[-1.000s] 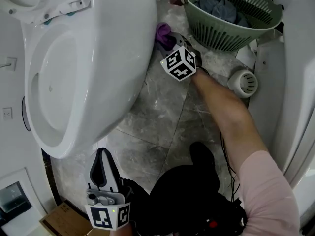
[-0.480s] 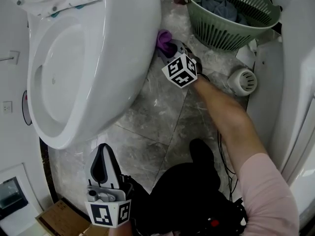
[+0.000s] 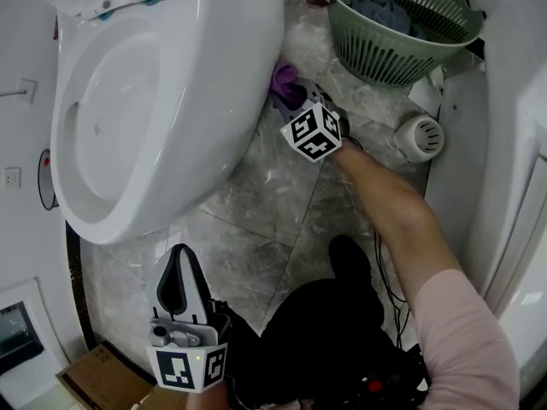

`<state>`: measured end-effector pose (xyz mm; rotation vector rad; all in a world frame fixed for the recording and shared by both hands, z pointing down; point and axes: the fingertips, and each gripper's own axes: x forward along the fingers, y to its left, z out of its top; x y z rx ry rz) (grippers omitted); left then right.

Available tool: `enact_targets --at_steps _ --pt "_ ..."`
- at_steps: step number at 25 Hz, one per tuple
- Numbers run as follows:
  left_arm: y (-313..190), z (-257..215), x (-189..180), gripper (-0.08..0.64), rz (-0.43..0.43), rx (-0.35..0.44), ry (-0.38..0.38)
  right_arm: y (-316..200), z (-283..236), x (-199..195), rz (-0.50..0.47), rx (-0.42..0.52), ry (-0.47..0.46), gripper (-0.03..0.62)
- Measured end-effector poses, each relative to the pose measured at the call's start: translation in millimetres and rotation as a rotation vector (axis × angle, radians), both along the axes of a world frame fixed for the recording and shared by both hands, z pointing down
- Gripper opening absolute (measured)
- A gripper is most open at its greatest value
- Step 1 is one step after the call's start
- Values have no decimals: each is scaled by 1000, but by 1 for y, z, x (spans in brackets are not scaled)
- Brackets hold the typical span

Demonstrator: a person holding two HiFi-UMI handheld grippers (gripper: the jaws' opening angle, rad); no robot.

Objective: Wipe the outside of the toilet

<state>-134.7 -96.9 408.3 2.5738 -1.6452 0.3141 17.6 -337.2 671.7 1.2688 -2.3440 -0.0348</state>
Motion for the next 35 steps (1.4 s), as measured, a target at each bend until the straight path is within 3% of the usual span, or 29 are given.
enact_targets --at_steps 35 --pt "68 -25 -62 8 -66 71 32 112 2 -91 -87 -69 -4 103"
